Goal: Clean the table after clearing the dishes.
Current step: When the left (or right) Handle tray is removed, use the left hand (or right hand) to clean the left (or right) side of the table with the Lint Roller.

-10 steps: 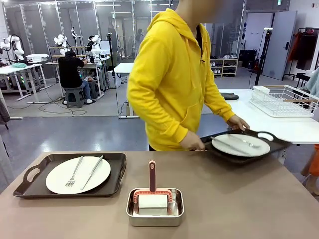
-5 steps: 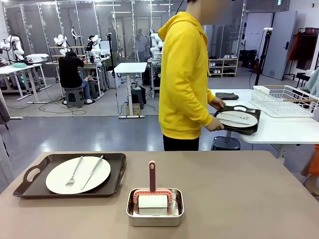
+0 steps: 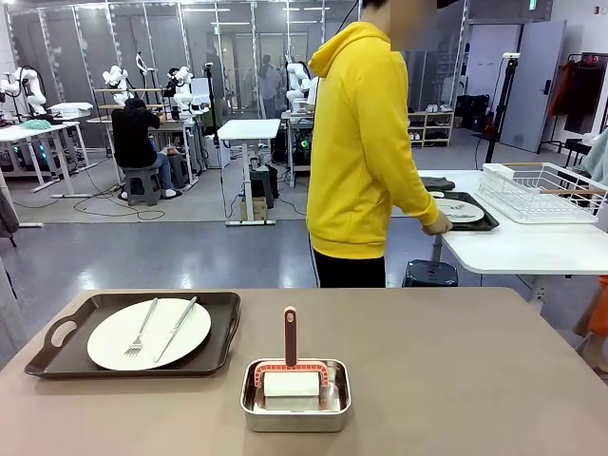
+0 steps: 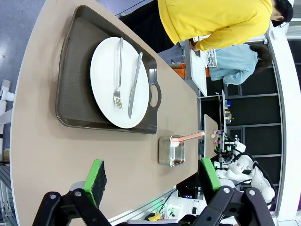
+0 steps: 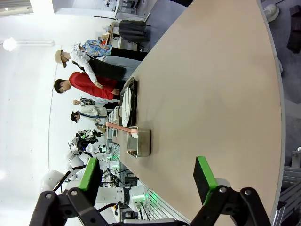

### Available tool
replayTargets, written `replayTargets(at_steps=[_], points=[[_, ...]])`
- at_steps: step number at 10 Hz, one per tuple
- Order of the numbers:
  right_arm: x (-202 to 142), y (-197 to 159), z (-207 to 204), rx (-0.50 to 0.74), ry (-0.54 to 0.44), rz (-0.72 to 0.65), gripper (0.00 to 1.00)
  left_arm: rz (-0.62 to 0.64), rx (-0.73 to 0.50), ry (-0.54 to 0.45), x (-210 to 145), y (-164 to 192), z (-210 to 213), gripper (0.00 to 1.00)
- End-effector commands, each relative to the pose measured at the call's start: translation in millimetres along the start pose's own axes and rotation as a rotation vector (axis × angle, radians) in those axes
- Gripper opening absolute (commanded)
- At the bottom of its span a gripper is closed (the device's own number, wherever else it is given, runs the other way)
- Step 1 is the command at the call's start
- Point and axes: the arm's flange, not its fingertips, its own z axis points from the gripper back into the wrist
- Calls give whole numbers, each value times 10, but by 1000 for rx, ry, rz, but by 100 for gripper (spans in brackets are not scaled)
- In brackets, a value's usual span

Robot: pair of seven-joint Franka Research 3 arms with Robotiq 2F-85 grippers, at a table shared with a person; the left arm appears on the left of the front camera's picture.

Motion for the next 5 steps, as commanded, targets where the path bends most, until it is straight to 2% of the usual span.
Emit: replayTargets(at_steps=[1, 2, 5], points=[[-9, 16, 11, 12, 1, 8, 100, -4, -16, 1, -15, -16, 28, 100], [0, 0, 0, 0, 0, 0, 100, -4, -16, 1, -15, -16, 28, 100], [-247, 559, -644, -59, 46, 118, 100, -4, -16, 1, -15, -16, 28, 100]])
